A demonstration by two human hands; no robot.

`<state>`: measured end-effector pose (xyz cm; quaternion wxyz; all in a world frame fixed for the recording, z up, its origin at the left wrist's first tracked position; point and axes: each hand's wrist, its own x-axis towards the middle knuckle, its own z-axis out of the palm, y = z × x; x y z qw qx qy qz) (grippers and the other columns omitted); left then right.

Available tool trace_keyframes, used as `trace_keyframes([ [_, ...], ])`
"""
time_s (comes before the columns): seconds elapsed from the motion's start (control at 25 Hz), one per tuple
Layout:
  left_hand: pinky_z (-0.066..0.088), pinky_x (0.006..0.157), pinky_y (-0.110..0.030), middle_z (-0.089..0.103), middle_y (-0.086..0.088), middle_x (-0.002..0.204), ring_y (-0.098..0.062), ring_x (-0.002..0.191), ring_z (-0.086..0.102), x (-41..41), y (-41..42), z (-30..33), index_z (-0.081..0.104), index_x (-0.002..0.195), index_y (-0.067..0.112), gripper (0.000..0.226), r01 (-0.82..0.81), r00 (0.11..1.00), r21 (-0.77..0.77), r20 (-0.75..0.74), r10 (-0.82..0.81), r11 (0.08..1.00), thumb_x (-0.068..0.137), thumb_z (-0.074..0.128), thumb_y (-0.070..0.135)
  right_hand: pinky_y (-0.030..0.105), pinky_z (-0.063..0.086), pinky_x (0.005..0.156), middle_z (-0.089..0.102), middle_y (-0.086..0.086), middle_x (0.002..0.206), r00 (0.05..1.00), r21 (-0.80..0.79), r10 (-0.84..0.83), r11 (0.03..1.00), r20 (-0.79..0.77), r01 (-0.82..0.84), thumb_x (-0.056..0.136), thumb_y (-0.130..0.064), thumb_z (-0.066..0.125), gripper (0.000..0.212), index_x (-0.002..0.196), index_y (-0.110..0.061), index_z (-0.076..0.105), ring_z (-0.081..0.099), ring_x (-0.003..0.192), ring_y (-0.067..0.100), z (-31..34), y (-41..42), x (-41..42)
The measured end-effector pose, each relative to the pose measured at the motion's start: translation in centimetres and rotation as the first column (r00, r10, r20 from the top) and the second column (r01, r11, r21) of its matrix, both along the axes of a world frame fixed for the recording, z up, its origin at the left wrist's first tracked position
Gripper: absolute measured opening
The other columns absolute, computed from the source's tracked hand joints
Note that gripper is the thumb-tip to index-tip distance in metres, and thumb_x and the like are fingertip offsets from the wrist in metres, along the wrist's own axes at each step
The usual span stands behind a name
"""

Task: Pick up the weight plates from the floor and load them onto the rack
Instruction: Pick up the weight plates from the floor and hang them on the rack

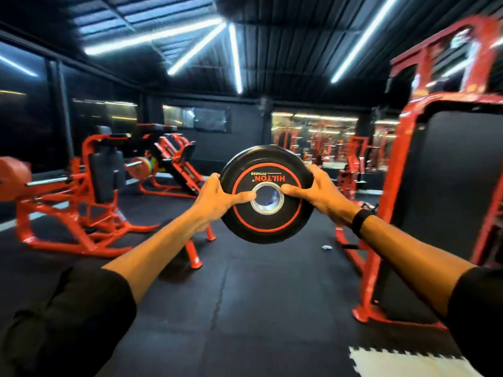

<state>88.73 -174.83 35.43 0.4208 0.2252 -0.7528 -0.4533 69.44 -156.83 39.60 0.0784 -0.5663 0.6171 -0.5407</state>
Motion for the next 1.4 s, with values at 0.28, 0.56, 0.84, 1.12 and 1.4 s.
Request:
trace_keyframes([
  [0.28, 0.059, 0.088, -0.04, 0.073, 0.003, 0.109, -0.013, 0.1, 0.07, -10.9, 11.5, -0.1, 0.062, 0.113, 0.019, 0.089, 0.453, 0.891, 0.001, -0.026, -0.453, 0.892, 0.042, 0.091, 0.065, 0.029, 0.055, 0.083, 0.064, 0.004, 0.111, 0.898, -0.014, -0.438, 0.899, -0.033, 0.438, 0.065, -0.034, 0.085, 0.052, 0.105, -0.018, 0.056, 0.064, 0.096, 0.01, 0.7, 17.1, -1.4],
  [0.56, 0.056, 0.093, -0.041, 0.066, -0.001, 0.114, -0.016, 0.105, 0.065, -14.5, 31.9, -0.9, 0.051, 0.11, 0.02, 0.091, 0.817, 0.577, 0.061, -0.059, -0.815, 0.574, 0.04, 0.093, 0.058, 0.029, 0.056, 0.087, 0.065, 0.002, 0.114, 0.599, 0.035, -0.801, 0.598, -0.01, 0.801, 0.066, -0.036, 0.085, 0.067, 0.118, -0.01, 0.052, 0.066, 0.104, 0.013, 0.0, 39.3, 6.6],
  [0.84, 0.058, 0.09, -0.038, 0.068, -0.001, 0.112, -0.015, 0.104, 0.067, -4.1, 53.3, 0.0, 0.053, 0.116, 0.019, 0.091, 0.993, 0.117, 0.033, -0.098, -0.988, 0.114, 0.043, 0.095, 0.054, 0.022, 0.056, 0.082, 0.066, -0.005, 0.109, 0.203, 0.006, -0.979, 0.203, -0.01, 0.979, 0.074, -0.025, 0.082, 0.057, 0.12, -0.014, 0.051, 0.066, 0.096, 0.002, 0.4, 56.9, 28.4],
  [1.12, 0.06, 0.087, -0.035, 0.07, 0.001, 0.114, -0.011, 0.101, 0.069, 13.2, 71.5, 0.4, 0.058, 0.119, 0.021, 0.078, 0.946, -0.324, -0.018, -0.094, -0.941, -0.324, 0.055, 0.094, 0.048, 0.028, 0.057, 0.081, 0.07, 0.004, 0.111, -0.209, -0.038, -0.977, -0.21, 0.034, 0.977, 0.061, -0.035, 0.087, 0.071, 0.117, -0.009, 0.053, 0.07, 0.1, 0.015, 0.9, 68.3, 53.2],
  [1.4, 0.059, 0.09, -0.039, 0.071, -0.001, 0.117, -0.013, 0.104, 0.07, 27.6, 87.4, 0.0, 0.054, 0.126, 0.015, 0.095, 0.766, -0.642, -0.035, -0.097, -0.761, -0.642, 0.048, 0.096, 0.05, 0.023, 0.056, 0.078, 0.069, -0.003, 0.104, -0.515, -0.055, -0.855, -0.518, 0.06, 0.854, 0.068, -0.023, 0.082, 0.058, 0.115, -0.008, 0.052, 0.069, 0.095, 0.004, 0.0, 75.3, 72.1],
])
